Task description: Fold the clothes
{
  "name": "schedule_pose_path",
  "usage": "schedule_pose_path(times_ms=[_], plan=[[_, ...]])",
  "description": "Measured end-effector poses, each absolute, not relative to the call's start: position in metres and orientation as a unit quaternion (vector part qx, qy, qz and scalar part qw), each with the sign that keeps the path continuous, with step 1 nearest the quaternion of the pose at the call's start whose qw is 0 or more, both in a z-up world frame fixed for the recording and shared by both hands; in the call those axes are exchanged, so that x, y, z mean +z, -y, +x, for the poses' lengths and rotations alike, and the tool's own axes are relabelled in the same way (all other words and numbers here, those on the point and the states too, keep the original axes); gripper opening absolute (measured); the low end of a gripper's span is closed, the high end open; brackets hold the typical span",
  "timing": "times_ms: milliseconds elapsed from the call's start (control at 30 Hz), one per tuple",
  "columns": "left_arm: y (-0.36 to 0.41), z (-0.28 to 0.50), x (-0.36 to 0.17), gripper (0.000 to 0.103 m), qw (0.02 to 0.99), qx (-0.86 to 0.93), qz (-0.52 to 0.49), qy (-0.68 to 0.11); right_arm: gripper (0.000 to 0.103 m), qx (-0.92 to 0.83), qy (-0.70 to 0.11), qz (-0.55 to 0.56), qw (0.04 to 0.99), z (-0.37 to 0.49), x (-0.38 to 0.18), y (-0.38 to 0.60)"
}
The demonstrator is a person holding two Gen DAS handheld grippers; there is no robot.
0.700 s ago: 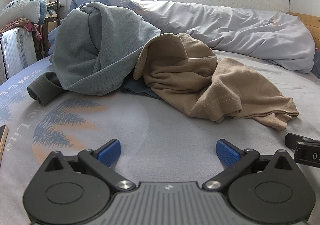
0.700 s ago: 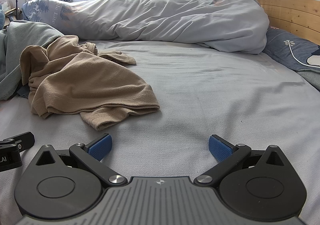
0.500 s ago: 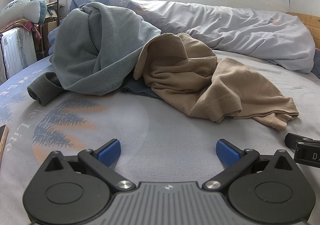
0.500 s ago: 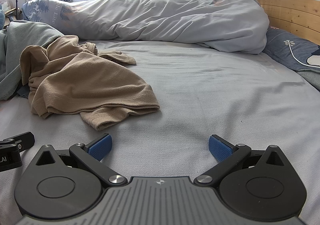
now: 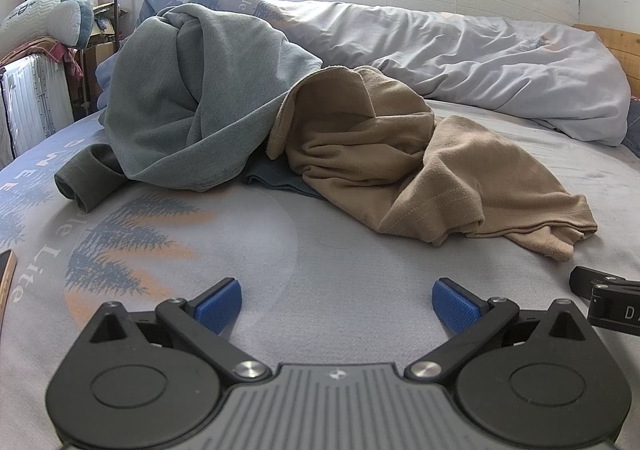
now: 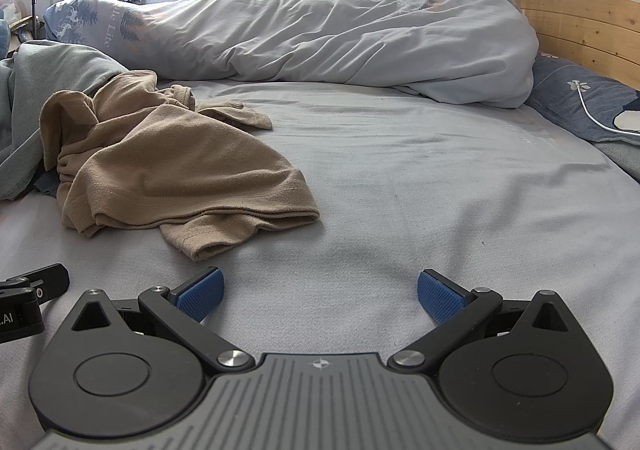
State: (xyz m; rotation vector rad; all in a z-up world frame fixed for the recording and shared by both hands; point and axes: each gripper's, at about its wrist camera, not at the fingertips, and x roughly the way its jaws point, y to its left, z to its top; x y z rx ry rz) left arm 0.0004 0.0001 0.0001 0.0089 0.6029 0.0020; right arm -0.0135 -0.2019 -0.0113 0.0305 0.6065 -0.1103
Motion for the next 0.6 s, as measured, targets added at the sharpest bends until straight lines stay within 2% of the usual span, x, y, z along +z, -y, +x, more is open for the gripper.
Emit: schedule_pose_path(times_ms=[600], plan=[[0.0, 0.0009, -0.0006, 0.103, 0.955, 0.001, 0.005, -0.297, 0.103, -0.054, -0.298, 0.015, 0.953, -0.0132, -0.012, 0.2005]])
